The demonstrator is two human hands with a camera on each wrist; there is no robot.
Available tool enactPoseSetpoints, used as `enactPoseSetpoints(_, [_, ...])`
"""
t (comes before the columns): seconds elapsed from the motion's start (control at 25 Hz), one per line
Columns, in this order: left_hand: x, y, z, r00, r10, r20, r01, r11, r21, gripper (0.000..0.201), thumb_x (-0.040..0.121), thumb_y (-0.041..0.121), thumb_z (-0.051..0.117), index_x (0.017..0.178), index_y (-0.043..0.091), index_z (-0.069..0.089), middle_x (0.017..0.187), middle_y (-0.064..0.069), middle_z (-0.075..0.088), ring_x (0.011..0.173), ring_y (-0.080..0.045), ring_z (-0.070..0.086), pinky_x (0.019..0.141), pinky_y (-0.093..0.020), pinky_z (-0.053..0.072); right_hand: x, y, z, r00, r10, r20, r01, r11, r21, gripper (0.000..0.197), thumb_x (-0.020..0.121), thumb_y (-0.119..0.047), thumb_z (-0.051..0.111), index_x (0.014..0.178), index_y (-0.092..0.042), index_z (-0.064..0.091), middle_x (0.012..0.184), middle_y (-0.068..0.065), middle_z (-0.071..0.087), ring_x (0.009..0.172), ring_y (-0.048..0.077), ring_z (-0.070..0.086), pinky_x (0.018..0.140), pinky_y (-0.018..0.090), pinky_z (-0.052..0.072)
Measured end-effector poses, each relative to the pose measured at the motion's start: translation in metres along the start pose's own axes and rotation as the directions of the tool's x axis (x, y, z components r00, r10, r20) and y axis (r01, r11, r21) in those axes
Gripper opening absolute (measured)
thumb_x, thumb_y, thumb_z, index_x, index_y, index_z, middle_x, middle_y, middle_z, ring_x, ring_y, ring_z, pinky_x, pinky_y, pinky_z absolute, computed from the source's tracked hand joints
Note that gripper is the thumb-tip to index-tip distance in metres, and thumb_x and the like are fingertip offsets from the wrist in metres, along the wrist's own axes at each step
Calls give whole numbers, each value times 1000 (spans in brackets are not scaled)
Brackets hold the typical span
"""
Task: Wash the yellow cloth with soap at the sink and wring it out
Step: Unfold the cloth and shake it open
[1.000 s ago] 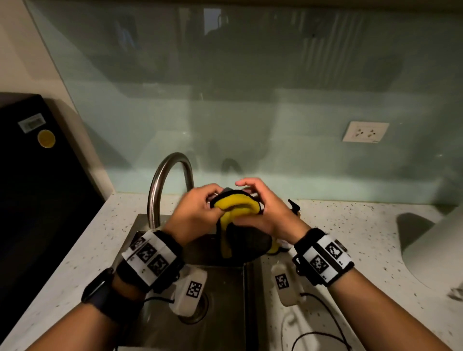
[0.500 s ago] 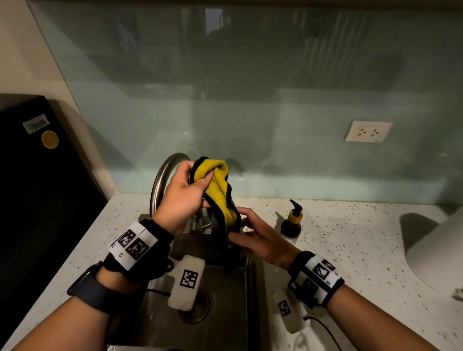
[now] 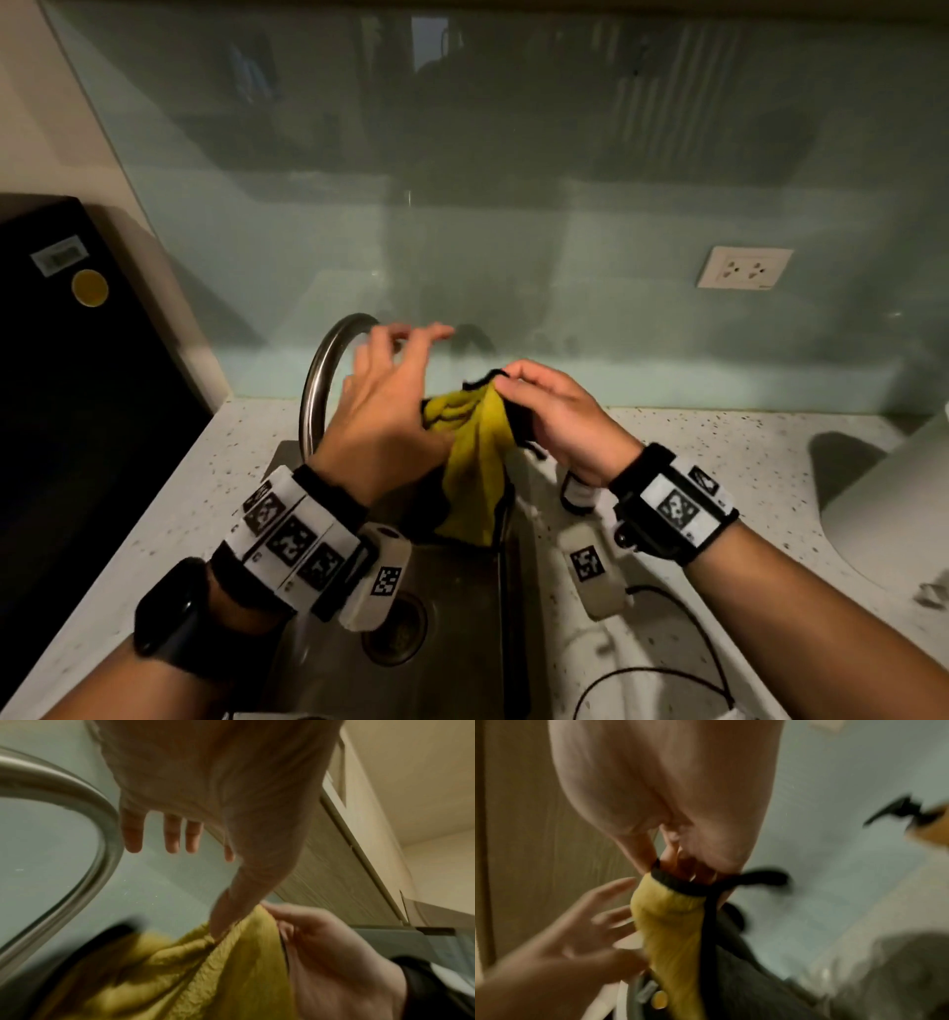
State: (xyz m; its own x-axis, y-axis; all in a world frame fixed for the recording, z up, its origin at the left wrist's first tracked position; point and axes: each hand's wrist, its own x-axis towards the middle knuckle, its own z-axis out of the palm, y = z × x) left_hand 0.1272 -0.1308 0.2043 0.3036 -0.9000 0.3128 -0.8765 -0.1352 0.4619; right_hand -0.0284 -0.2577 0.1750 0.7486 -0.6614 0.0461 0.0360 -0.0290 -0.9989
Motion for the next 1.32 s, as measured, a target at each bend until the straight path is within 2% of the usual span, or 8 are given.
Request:
enactPoseSetpoints(0.12, [4,0,7,987,60,150,-25,975,-222,42,71,29,77,111,26,62,106,9,69,87,4,60,81,-32,51,3,-14,13,987,46,153,-64,992,109,10,93,-21,64,84,-21,67,77,3,60,71,17,54,66,30,43])
enactPoseSetpoints(0.2, [5,-11,12,993,-29,118,65,948,-312,30,63,38,74,83,17,63,73,3,69,65,-9,62,63,-37,51,0,-20,6,985,38,168,-56,993,105,10,91,-10,66,96,-18,68,80,-2,66,75,13,60,69,25,48])
enactPoseSetpoints(0.36, [-1,-22,16,984,-163,79,180,861,-476,32,72,18,80,60,18,50,52,8,49,51,-8,45,54,-29,39,-8,-12,-13,965,94,246,-4,940,-342,27,82,-13,78,108,-12,70,90,4,68,70,9,62,63,18,50])
enactPoseSetpoints(0.56, [2,-33,21,965,-244,92,256,824,-505,38,72,39,81,72,7,61,63,-17,62,57,-29,59,59,-41,51,-7,-14,-22,999,27,-42,-21,991,132,20,71,-10,81,90,-7,75,79,11,72,65,16,67,64,20,56])
enactPoseSetpoints(0.72, [2,-26,23,971,-227,73,233,838,-494,49,66,56,75,79,10,66,73,-14,71,70,-34,70,70,-54,59,-4,-22,-17,992,14,-125,41,905,423,11,71,-10,77,82,-10,75,77,6,70,66,13,64,64,20,54])
enactPoseSetpoints(0.84, [0,-19,22,990,-133,47,139,855,-500,37,70,48,79,78,17,59,68,-3,66,63,-22,62,66,-49,55,-2,-24,-8,980,-81,-182,134,944,300,11,76,-12,78,86,-12,73,76,5,70,69,15,63,68,25,53])
enactPoseSetpoints(1.04, [11,11,12,990,-140,-34,62,630,-774,27,85,30,77,110,21,70,105,-3,74,94,-23,70,85,-30,54,-2,-18,7,967,-140,-212,168,979,120,4,86,-8,73,87,-11,70,67,-4,68,62,8,60,64,21,50])
enactPoseSetpoints(1.32, [35,26,-5,997,-20,-80,-39,743,-669,25,83,17,80,107,14,76,88,-4,76,77,-6,68,76,-14,55,-4,-18,7,953,-232,-192,223,972,-68,2,84,-11,76,84,-11,74,71,15,70,62,15,61,63,29,50])
